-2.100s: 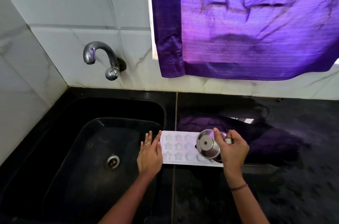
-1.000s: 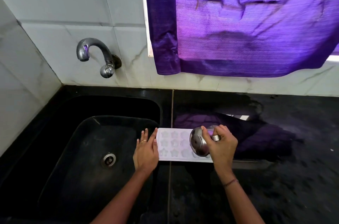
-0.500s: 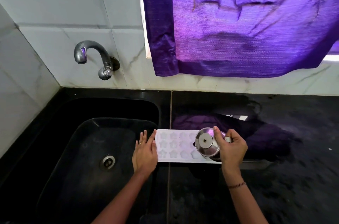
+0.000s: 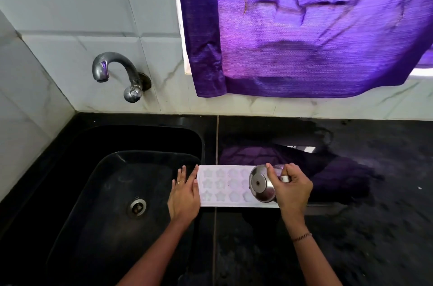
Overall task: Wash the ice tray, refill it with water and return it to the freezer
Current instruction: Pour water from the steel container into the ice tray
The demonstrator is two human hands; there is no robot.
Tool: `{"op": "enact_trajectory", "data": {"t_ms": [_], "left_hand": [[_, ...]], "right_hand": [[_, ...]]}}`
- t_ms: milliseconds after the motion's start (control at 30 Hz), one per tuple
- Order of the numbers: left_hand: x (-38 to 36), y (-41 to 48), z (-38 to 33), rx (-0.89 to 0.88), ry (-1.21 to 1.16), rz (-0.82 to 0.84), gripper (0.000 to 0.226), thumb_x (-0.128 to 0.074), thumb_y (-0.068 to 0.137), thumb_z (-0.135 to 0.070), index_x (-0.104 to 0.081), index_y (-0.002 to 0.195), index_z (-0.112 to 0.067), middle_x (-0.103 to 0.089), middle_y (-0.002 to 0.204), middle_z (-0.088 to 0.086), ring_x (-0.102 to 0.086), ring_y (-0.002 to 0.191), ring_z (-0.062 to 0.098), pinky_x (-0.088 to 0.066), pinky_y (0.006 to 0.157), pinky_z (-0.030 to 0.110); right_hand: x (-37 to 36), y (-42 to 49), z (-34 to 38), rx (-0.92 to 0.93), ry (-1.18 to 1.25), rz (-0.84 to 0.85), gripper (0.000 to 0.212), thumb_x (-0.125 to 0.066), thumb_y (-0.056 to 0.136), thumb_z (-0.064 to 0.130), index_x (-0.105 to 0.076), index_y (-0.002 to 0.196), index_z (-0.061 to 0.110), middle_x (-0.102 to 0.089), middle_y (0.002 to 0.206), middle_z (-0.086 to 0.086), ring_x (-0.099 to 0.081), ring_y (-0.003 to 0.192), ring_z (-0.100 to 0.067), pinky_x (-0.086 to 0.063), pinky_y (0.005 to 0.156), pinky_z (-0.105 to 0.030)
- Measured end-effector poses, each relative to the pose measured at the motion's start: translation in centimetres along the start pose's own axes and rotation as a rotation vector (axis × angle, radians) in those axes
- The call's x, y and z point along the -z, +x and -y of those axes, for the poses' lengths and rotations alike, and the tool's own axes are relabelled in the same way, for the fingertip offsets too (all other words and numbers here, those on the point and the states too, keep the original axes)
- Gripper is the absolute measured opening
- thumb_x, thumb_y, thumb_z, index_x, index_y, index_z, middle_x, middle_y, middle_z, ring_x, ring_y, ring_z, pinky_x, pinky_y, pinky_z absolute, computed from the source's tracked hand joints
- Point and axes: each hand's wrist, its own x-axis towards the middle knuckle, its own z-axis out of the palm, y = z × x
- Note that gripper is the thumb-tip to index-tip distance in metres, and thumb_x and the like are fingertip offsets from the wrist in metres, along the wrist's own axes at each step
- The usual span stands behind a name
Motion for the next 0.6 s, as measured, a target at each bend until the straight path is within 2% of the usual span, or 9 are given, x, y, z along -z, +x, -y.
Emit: {"op": "enact_trajectory", "data": {"t_ms": [200, 300, 433, 600], "left_hand": [[0.02, -0.01, -0.01, 0.008, 0.024, 0.006, 0.047, -0.027, 0.1, -0.027, -0.025, 0.146, -0.037, -0.015, 0.158, 0.001, -0.007, 0.146, 0.013, -0.008, 0.119, 0.031], [-0.02, 0.05, 0.03, 0.009, 0.022, 0.008, 0.047, -0.027, 0.1, -0.027, -0.025, 0.146, -0.037, -0.016, 0.158, 0.001, -0.007, 0.146, 0.013, -0.008, 0.119, 0.031], [-0.01, 0.05, 0.03, 0.008, 0.025, 0.01, 0.047, -0.027, 0.1, -0.027, -0.025, 0.146, -0.036, -0.017, 0.158, 0.001, -0.008, 0.146, 0.014, -0.009, 0.119, 0.032], [0.07, 0.03, -0.08, 0.011, 0.021, 0.007, 0.046, -0.027, 0.101, -0.027, -0.025, 0.146, -0.036, -0.017, 0.157, 0.001, -0.008, 0.146, 0.014, -0.01, 0.119, 0.032]], "right_hand": [[0.38, 0.02, 0.59, 0.08, -0.083, 0.03, 0.047, -0.079, 0.071, 0.007, -0.038, 0.052, 0.017, -0.036, 0.051, 0.012, -0.035, 0.05, -0.012, -0.031, 0.05, -0.017], [0.45, 0.09, 0.57, 0.128, -0.126, 0.036, 0.05, -0.08, 0.07, 0.007, -0.035, 0.054, 0.02, -0.034, 0.052, 0.014, -0.036, 0.051, -0.011, -0.032, 0.054, -0.022], [0.45, 0.23, -0.01, 0.193, -0.19, 0.036, 0.051, -0.082, 0.07, 0.008, -0.035, 0.053, 0.018, -0.038, 0.052, 0.005, -0.038, 0.053, -0.013, -0.029, 0.057, -0.014], [0.56, 0.31, -0.11, 0.23, -0.201, 0.027, 0.046, -0.082, 0.07, 0.008, -0.04, 0.051, 0.012, -0.038, 0.054, 0.006, -0.038, 0.058, -0.013, -0.031, 0.062, -0.009]]}}
